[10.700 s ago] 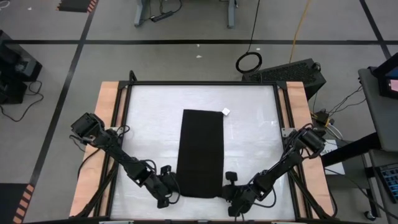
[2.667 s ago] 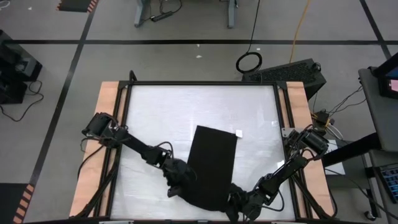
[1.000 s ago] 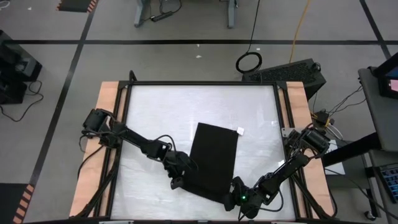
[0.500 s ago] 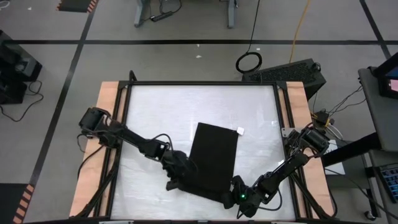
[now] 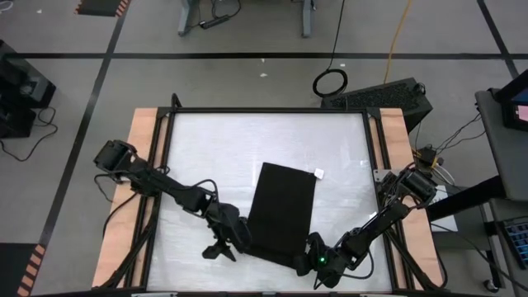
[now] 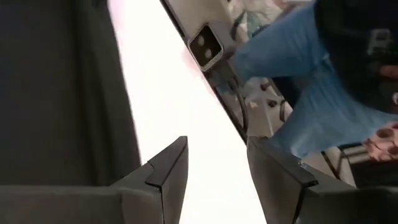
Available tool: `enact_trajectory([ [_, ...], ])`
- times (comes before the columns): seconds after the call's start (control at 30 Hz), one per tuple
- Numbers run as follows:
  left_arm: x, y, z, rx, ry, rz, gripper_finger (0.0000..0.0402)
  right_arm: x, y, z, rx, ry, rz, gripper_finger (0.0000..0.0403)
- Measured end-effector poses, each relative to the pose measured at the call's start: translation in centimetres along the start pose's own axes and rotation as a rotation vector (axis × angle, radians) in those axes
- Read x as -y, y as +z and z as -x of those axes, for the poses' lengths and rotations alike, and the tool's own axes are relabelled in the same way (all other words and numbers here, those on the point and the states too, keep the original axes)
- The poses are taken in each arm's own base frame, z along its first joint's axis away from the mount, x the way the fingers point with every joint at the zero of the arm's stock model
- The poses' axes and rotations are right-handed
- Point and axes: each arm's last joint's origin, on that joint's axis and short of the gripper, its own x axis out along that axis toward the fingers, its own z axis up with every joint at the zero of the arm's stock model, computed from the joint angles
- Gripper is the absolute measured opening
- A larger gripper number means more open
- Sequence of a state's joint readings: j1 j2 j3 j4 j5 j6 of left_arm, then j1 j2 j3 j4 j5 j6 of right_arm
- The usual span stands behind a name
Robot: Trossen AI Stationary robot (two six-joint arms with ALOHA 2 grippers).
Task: Roll napkin
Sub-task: Roll the black napkin
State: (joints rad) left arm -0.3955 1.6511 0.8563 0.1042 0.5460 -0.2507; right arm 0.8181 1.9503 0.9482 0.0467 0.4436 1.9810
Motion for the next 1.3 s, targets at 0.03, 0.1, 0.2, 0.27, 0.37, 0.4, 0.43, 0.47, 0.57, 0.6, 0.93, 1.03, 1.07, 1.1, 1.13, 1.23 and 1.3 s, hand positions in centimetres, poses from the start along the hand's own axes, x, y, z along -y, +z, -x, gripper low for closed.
enact_trajectory([
  [0.03,-0.1,-0.1,-0.2,-0.006,-0.004,0.000,0.0169,0.0,0.0,0.0,0.000,0.000,0.001,0.0010],
  [0.1,-0.4,-0.3,-0.8,-0.006,-0.024,-0.004,0.0169,0.0,0.0,0.0,0.001,0.000,0.002,0.0010],
  [0.2,-0.9,-0.8,-1.5,-0.032,-0.037,0.008,0.0169,0.0,0.0,0.0,0.004,0.002,0.003,0.0010],
  [0.27,-1.3,-1.2,-2.0,-0.053,-0.032,0.015,0.0169,0.0,0.0,0.0,0.005,0.002,0.003,0.0010],
  [0.37,-1.7,-1.6,-2.5,-0.068,-0.021,0.005,0.0169,0.0,0.0,0.0,0.006,0.003,0.007,0.0010],
  [0.4,-1.9,-1.8,-2.6,-0.074,-0.007,0.004,0.0169,0.0,0.0,0.0,0.008,0.003,0.007,0.0010],
  [0.43,-2.0,-1.9,-2.7,-0.077,0.008,-0.004,0.0169,0.0,0.0,0.0,0.013,0.005,0.007,0.0010],
  [0.47,-2.1,-1.9,-2.8,-0.076,0.028,-0.009,0.0169,0.0,0.0,0.0,0.019,0.008,0.008,0.0010],
  [0.57,-2.5,-1.9,-2.8,-0.068,0.075,-0.032,0.0169,0.0,0.0,0.0,0.020,0.008,0.008,0.0010],
  [0.6,-2.5,-1.9,-2.8,-0.065,0.089,-0.038,0.0169,0.0,0.0,0.0,0.021,0.009,0.009,0.0010],
  [0.93,-3.2,-2.5,-2.8,-0.106,0.198,-0.100,0.0169,0.0,0.1,0.0,0.026,0.011,0.017,0.0010],
  [1.03,-3.7,-2.9,-3.1,-0.130,0.218,-0.093,0.0169,0.0,0.1,0.0,0.027,0.012,0.021,0.0010],
  [1.07,-3.9,-3.0,-3.2,-0.131,0.225,-0.092,0.0169,0.0,0.1,0.0,0.027,0.012,0.023,0.0010],
  [1.1,-4.0,-3.0,-3.3,-0.129,0.231,-0.092,0.0169,0.0,0.1,0.0,0.026,0.012,0.025,0.0010],
  [1.13,-4.1,-3.1,-3.4,-0.129,0.235,-0.092,0.0169,0.0,0.1,0.0,0.026,0.013,0.027,0.0010],
  [1.23,-4.2,-3.1,-3.4,-0.129,0.250,-0.096,0.0169,-0.1,0.0,0.0,0.025,0.016,0.033,0.0010],
  [1.3,-4.3,-3.1,-3.4,-0.128,0.274,-0.098,0.0169,-0.1,0.0,0.0,0.022,0.023,0.049,0.0010],
])
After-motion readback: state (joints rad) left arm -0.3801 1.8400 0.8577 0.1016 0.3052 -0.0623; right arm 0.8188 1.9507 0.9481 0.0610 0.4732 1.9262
